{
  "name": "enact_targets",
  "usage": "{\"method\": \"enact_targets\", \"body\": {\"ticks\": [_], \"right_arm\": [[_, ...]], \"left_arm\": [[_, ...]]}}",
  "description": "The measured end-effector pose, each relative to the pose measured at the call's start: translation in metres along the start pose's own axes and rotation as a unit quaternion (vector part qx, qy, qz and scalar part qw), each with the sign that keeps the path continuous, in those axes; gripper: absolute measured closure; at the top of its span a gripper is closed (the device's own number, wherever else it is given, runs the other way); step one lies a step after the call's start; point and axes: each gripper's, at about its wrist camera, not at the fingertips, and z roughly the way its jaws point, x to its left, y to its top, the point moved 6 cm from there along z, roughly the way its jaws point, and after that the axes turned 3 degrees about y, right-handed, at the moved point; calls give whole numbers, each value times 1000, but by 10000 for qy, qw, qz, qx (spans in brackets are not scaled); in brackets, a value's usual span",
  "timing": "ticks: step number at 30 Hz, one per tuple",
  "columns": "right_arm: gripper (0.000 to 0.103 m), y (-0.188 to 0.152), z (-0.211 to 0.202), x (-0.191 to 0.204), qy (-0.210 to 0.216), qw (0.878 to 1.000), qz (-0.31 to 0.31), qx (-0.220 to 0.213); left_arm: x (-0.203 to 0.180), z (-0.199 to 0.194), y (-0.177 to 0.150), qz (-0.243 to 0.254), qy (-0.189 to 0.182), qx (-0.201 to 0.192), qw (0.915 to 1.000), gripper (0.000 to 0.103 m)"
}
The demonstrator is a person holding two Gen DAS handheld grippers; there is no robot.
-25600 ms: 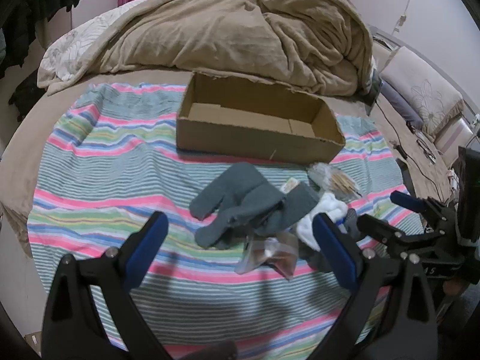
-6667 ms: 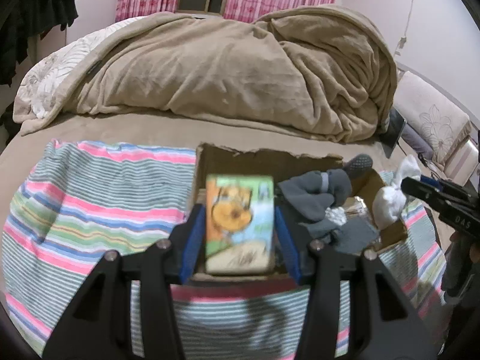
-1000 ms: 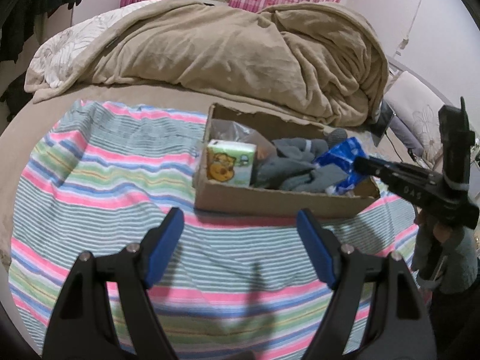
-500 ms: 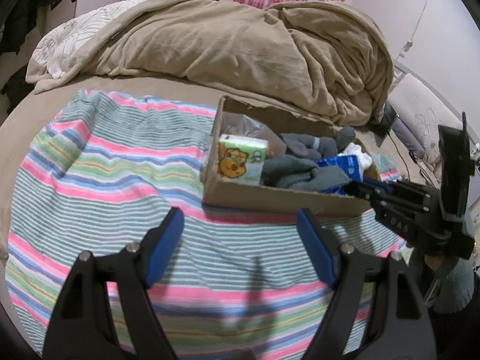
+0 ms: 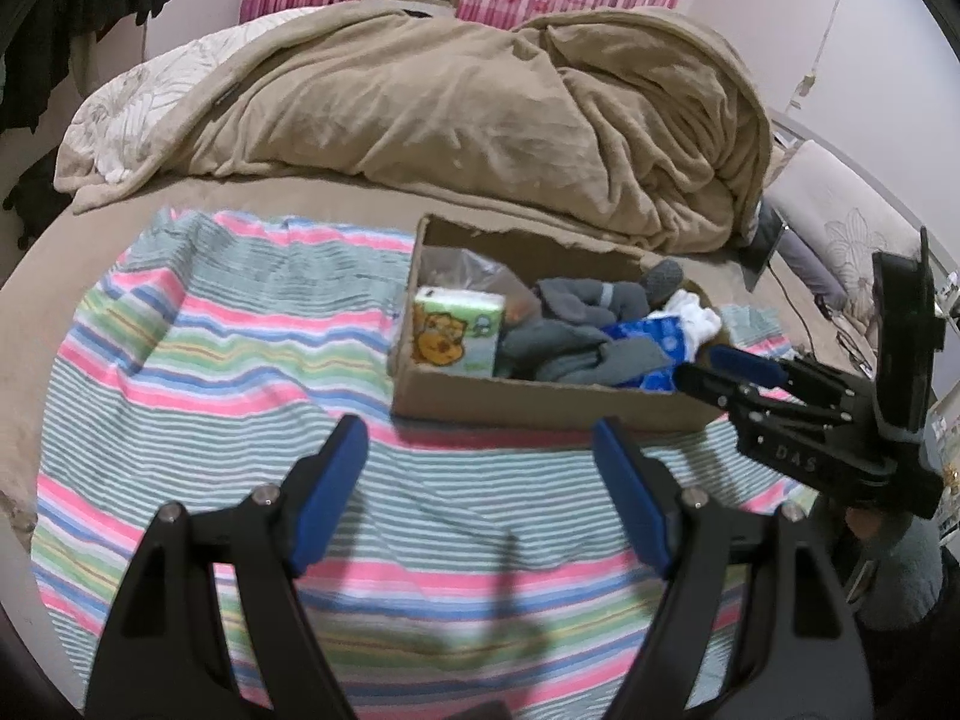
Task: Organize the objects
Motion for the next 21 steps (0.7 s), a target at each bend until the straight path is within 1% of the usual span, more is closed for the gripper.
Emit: {"method": "enact_targets", "body": {"ticks": [2,3,12,21], "right_arm": [[50,0,-5,0,5,10000,16,-43],[49,-1,-8,0,12,10000,24,-68],[49,-9,-39,-2,104,9994,204,-246],[47,-31,-69,2,157,9989,310,-316]], "left_arm": [[-5,-5,1,42,-2,-32,10000,24],[-8,-7,2,70,-1,-48,10000,24],[-24,-25,-1,183,16,-109,9998,24],[-33,-46,-14,295,93,-117,9995,24]]}}
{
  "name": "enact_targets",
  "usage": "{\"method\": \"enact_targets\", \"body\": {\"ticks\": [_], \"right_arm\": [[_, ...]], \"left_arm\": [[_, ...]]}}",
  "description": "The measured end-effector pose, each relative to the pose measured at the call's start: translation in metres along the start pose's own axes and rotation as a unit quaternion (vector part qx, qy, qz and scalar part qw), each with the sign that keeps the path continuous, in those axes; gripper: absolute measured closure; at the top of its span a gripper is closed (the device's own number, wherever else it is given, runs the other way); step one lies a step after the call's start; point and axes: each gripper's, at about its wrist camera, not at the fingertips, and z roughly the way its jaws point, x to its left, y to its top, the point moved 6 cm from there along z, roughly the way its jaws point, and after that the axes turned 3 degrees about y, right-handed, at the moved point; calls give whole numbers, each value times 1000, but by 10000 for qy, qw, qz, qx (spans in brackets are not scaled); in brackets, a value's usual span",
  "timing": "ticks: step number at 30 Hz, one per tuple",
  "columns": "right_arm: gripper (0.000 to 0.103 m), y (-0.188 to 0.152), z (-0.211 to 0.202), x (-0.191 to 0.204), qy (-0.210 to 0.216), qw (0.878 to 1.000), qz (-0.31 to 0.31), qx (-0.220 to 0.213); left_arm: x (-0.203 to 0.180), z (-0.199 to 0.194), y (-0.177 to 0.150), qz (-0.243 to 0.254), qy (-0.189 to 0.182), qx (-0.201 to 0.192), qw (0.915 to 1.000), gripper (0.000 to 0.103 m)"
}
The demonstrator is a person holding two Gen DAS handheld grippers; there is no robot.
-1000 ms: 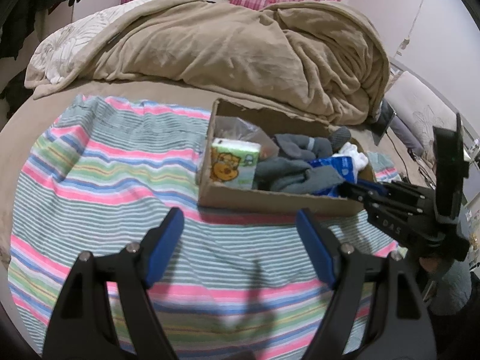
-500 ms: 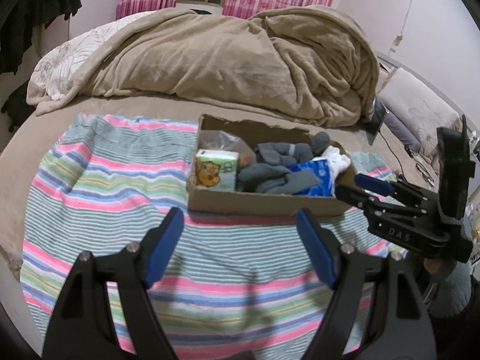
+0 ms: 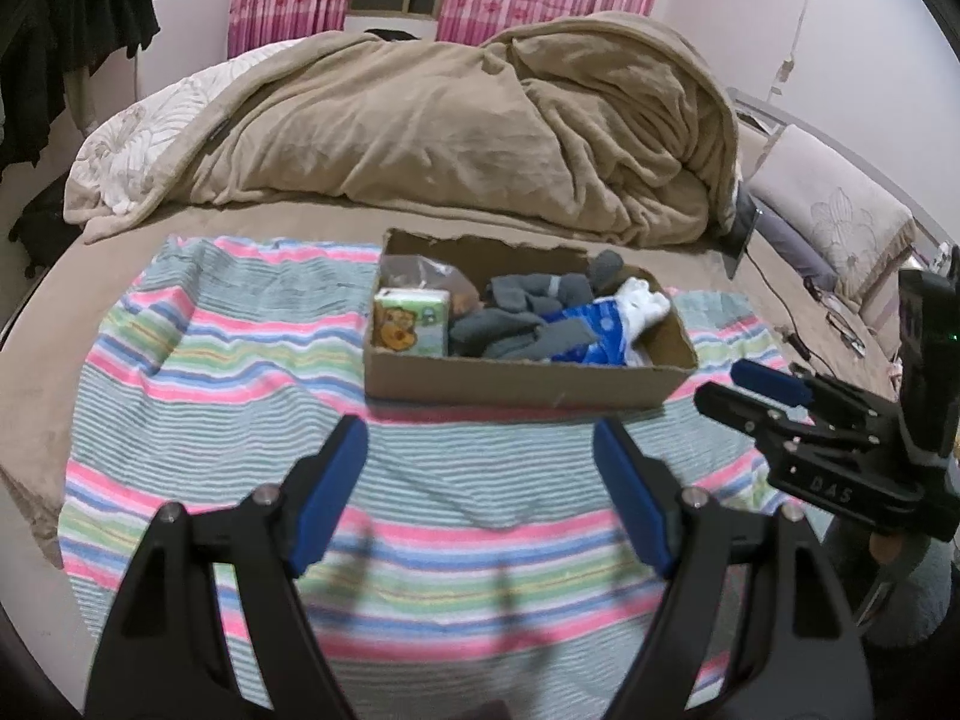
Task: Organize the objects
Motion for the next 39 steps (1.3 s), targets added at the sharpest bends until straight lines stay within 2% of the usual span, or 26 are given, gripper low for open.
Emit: {"method": "enact_targets", "body": {"ticks": [3,15,23,24,25,27,39], "right_arm": [[41,-7,-10,1,7,10000,29,-29],[41,-29,-46,6,14,9998,92,-147],[41,-41,-68,8,-45,9997,115,-219],[41,-43,-70,7,-61,9996,131,-226],[41,-44,-72,6,-75,9996,146,-234],[41,-45,-74,4,-103,9995,166,-234],[40,-45,-75,1,-102,9996,170,-225]], "left_arm": [[-4,-8,-5,41,32,2,10000,24],[-32,-29,-36,192,15,204,9996,24],[-41,-43,-41,327,80,46,9994,24],[-41,-44,-40,325,90,30,9994,21],[-41,-45,-40,320,86,13,9995,11],[-40,-49,-39,295,63,-55,9995,5],[-39,-51,-35,295,97,-104,9995,5]]}}
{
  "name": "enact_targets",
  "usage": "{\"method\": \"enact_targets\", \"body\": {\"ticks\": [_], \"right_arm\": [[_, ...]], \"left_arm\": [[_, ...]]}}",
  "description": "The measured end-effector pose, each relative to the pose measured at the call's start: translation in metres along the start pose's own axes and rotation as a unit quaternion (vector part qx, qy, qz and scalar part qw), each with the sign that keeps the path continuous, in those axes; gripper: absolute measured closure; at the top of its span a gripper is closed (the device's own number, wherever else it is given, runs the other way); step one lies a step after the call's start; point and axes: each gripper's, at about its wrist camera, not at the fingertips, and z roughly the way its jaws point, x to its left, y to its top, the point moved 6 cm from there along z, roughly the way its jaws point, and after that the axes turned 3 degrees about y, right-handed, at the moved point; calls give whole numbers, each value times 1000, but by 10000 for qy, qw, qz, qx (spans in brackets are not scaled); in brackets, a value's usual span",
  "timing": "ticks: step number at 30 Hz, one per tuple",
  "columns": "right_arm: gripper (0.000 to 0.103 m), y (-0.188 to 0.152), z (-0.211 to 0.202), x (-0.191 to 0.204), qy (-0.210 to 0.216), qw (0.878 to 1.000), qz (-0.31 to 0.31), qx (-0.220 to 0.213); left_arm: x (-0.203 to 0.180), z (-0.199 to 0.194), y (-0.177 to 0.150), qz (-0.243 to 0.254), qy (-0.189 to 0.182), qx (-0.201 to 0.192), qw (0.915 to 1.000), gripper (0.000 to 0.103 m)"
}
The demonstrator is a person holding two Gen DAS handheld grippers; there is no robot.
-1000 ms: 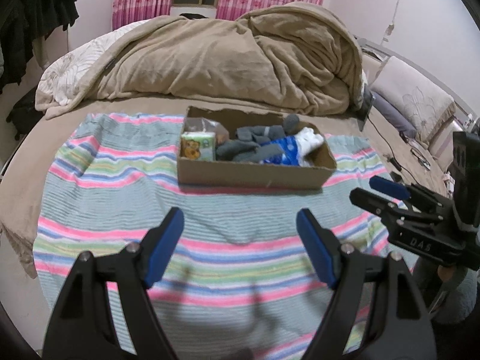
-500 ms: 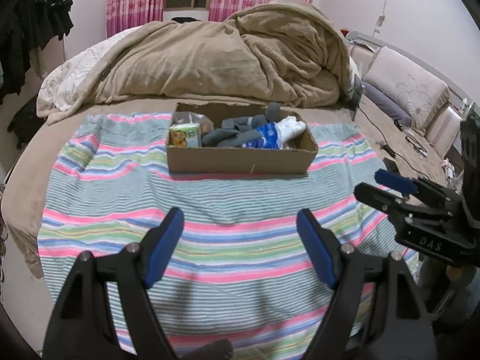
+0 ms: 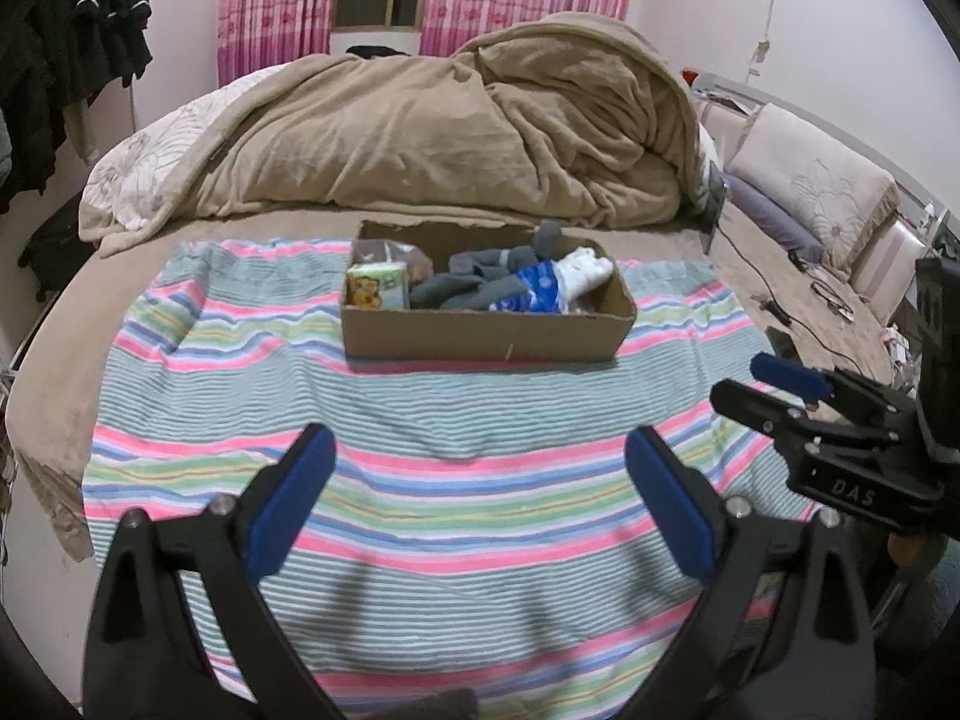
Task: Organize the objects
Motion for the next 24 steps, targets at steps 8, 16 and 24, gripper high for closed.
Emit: {"method": "enact_targets", "body": {"ticks": [8,16,24], "right_arm": [[40,2,3,2,11,10000,-22,42],[40,2,4,2,9,10000,-18,44],[40,2,3,2,4,10000,-15,45]], "left_arm": [[2,2,0,-16,-11,22,10000,5],[6,4,1,-70,-13,39,10000,5],[7,4,1,-78,-14,46,10000,5]]}}
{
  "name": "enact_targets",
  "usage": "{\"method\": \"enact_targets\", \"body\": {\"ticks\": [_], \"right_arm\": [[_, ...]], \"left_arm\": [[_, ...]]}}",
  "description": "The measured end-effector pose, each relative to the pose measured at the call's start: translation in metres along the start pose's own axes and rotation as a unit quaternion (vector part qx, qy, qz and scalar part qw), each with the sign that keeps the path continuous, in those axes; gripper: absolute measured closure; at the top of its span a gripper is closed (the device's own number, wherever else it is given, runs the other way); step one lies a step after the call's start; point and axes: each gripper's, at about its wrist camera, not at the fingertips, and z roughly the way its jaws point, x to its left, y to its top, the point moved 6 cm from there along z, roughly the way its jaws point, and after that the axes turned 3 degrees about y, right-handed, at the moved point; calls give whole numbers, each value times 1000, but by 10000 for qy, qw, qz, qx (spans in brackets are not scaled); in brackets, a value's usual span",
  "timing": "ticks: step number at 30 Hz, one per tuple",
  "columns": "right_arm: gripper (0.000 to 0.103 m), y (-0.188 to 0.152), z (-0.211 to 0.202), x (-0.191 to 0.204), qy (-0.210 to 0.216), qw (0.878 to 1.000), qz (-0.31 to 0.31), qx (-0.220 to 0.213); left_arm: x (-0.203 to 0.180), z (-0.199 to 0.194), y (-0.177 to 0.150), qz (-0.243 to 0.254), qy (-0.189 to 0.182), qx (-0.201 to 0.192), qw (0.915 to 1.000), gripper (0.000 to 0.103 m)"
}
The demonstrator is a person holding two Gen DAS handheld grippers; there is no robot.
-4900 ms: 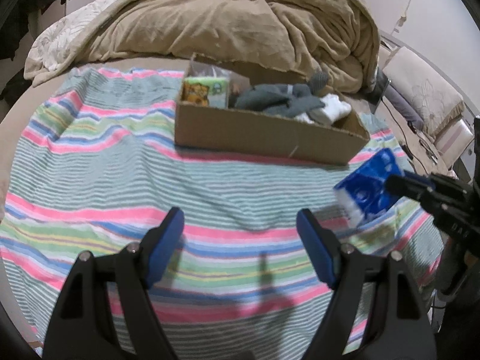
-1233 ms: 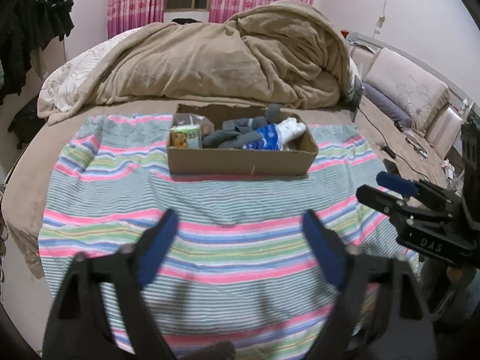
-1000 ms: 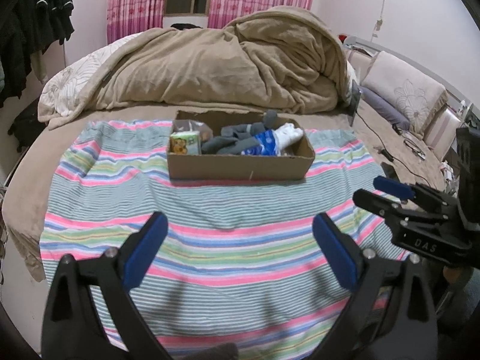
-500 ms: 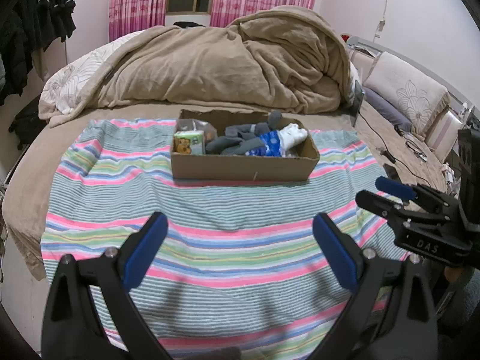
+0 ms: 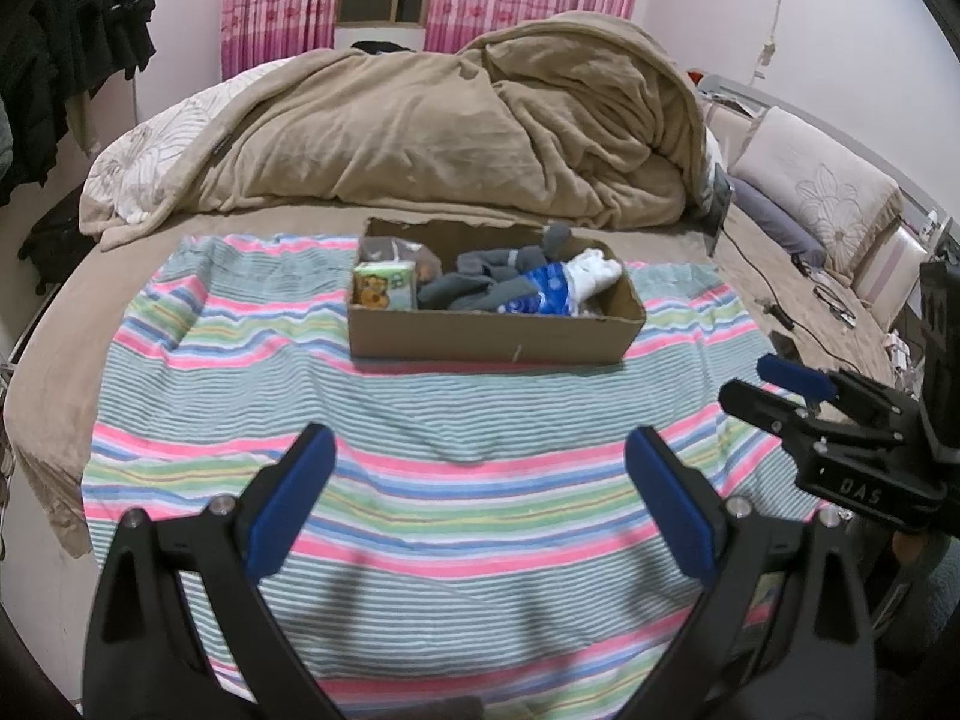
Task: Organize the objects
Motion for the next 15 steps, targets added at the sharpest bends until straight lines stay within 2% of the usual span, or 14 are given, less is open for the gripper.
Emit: {"method": "enact_targets", "body": {"ticks": [15], "right_arm": [[40,4,5,-1,14,10000,6,66]], "left_arm": [[5,8,-1,-61,16,89,9999,5]]}}
